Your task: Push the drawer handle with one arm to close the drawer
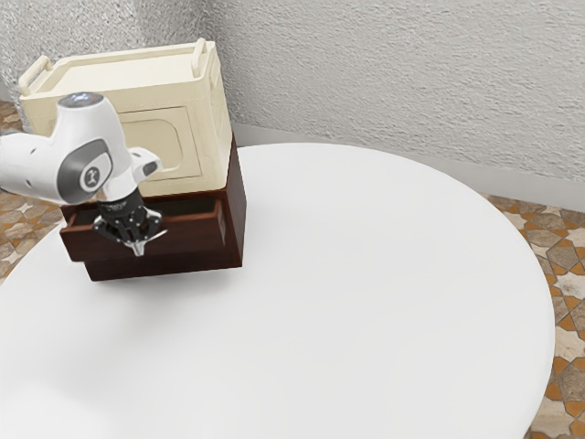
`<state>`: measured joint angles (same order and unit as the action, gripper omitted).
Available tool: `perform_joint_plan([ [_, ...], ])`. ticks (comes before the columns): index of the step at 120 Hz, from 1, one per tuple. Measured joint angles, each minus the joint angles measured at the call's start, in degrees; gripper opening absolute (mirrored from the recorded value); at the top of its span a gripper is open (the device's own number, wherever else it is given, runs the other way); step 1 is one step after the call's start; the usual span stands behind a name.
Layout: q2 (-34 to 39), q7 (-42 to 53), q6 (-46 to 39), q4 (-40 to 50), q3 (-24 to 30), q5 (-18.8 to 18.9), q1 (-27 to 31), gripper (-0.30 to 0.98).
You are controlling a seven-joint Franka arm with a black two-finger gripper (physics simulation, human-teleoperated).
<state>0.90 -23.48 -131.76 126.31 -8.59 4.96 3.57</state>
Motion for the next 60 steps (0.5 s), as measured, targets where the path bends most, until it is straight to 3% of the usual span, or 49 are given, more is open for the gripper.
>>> perform_joint_plan([
  [60,-5.6,1.3,-1.6,-5.5,-1.6,0.1,1.3,-0.10],
])
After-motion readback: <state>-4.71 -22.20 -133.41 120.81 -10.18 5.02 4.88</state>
